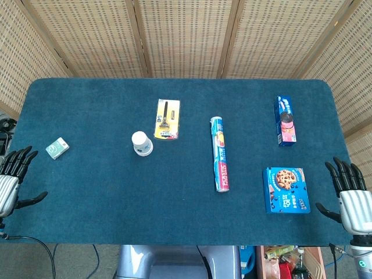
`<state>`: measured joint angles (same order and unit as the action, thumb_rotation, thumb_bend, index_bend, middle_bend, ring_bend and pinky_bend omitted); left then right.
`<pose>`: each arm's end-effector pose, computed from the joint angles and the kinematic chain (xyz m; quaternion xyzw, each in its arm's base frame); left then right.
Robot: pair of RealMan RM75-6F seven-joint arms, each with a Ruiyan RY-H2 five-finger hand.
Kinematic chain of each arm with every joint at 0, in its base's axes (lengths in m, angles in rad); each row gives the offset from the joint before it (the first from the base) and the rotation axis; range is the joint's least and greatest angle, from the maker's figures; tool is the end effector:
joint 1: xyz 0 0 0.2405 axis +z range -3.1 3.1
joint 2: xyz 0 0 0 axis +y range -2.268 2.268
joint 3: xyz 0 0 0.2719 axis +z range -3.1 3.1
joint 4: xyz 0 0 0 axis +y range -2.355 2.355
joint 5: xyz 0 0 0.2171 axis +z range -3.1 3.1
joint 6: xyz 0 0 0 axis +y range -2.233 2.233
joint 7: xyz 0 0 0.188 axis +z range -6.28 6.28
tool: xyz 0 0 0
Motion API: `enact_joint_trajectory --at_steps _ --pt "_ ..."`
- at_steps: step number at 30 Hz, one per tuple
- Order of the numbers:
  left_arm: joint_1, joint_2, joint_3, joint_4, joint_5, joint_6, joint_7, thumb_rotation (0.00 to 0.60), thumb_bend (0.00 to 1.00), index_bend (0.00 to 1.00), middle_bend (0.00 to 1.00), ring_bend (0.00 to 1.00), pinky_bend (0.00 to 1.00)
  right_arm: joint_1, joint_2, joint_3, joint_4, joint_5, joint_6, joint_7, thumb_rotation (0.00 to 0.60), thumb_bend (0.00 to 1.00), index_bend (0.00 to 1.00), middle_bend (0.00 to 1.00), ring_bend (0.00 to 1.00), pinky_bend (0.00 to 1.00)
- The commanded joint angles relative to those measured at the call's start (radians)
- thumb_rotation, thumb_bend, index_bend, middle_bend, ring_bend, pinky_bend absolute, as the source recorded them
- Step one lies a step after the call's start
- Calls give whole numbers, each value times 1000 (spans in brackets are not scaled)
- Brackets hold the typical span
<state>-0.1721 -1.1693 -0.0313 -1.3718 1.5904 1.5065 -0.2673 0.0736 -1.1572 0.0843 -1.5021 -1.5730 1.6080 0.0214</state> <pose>-0.3356 0.2558 0.1611 -0.6185 -0.3676 -0.4477 0.5310 -0.3234 -0.2293 0.1786 0.5890 -0.3141 0.4307 0.6074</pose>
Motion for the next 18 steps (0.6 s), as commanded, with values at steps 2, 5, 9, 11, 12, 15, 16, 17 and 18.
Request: enact_joint_trajectory --at_steps 2,5,9,11,12,15,16,17,18 --pt "-3 5 4 -7 -5 -14 5 600 177 0 0 0 0 -4 -14 4 16 -4 12 -10 600 0 0 0 0 0" --pt "-12 5 4 -7 -10 -36 4 600 176 0 0 0 0 -1 -8 -1 11 0 -5 -10 600 0 0 0 0 0" --pt "-78 -3 -23 9 -35 -133 -14 600 176 0 0 0 0 4 -8 2 11 0 -13 -5 600 0 0 0 0 0" --pt "-127 -8 -42 23 -45 -197 -28 600 176 0 0 0 0 9 -10 3 17 1 -20 -6 600 0 0 0 0 0" --pt "-171 -16 -59 41 -48 -245 -44 600 176 0 0 0 0 14 -14 6 25 3 -26 -3 600 0 0 0 0 0" --pt "-307 -61 -107 119 -41 -372 -73 600 176 0 0 0 0 29 -22 19 48 31 -58 7 600 0 0 0 0 0" --pt "-342 -76 -118 141 -38 -401 -82 600 176 0 0 0 0 32 -23 22 53 38 -64 7 600 0 0 0 0 0" --pt "-372 -92 -128 162 -37 -423 -86 600 176 0 0 0 0 34 -25 25 57 44 -69 8 600 0 0 0 0 0" --pt "-400 -111 -138 185 -34 -437 -84 600 176 0 0 0 0 36 -27 27 61 48 -73 9 600 0 0 0 0 0"
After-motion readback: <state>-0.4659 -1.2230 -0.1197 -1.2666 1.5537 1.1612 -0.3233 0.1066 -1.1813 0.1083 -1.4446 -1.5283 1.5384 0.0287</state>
